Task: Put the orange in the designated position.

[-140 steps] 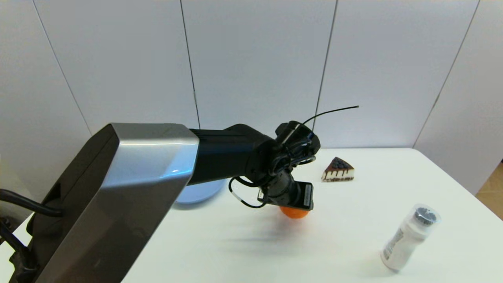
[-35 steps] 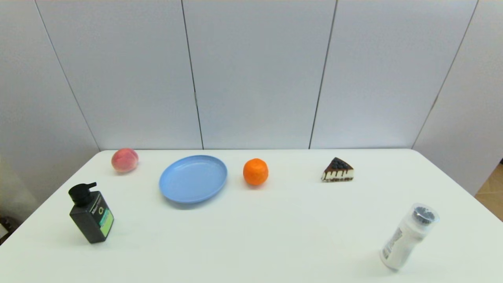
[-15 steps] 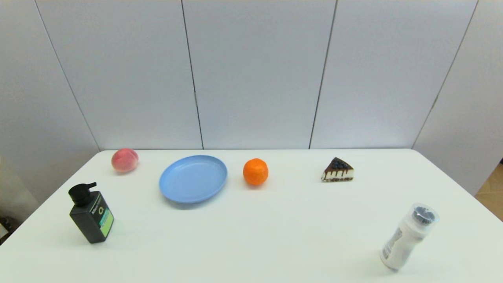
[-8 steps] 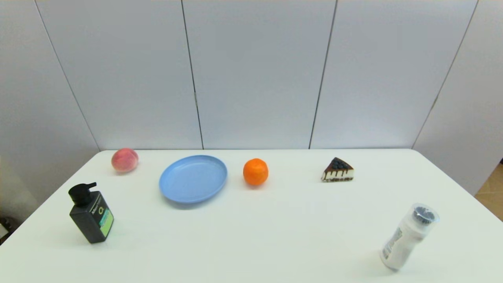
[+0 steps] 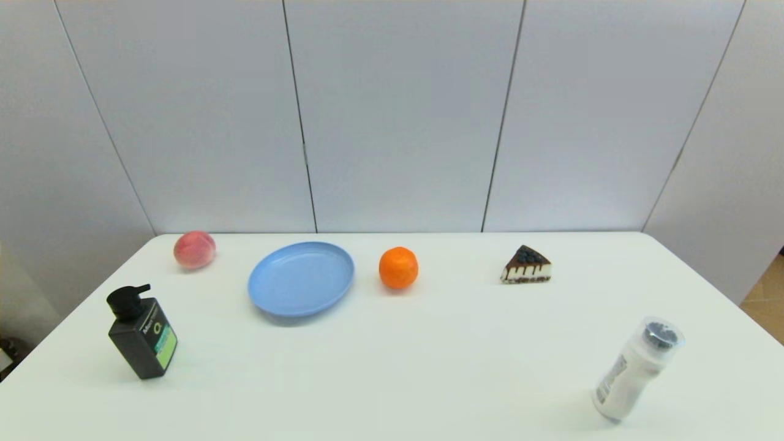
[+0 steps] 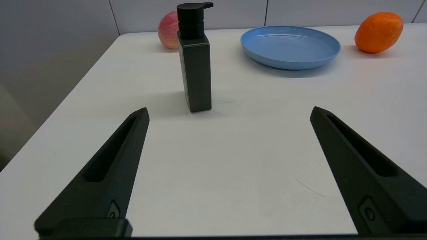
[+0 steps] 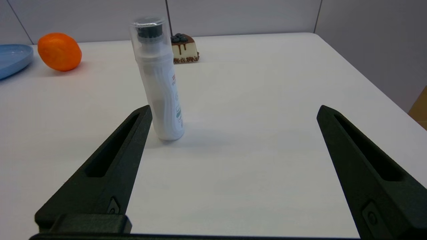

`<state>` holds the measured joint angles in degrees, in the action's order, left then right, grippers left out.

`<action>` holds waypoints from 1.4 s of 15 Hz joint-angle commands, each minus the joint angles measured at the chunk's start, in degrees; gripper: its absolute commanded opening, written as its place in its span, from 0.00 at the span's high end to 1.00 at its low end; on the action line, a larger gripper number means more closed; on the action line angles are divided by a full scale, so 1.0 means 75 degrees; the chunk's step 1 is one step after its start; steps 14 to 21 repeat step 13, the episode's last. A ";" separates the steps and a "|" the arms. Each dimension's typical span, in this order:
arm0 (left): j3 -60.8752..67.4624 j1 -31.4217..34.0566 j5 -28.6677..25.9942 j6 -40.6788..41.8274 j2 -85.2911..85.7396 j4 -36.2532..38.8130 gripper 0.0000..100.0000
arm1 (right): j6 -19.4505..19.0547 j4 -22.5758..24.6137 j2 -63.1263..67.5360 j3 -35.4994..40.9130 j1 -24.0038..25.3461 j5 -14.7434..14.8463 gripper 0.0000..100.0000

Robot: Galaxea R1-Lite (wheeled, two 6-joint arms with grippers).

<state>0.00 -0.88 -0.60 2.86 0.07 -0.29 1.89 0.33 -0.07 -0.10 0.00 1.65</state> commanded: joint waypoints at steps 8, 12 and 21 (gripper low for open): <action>0.0012 0.0000 -0.0002 0.0005 -0.0010 0.0004 0.00 | 0.0006 0.0003 -0.0002 0.0001 0.0000 0.0015 0.00; 0.0012 0.0000 -0.0002 0.0005 0.0002 -0.0008 0.00 | 0.0006 0.0003 -0.0002 0.0001 0.0000 0.0015 0.00; 0.0012 0.0000 -0.0002 0.0005 -0.0010 0.0004 0.00 | 0.0006 0.0003 -0.0002 0.0001 0.0000 0.0015 0.00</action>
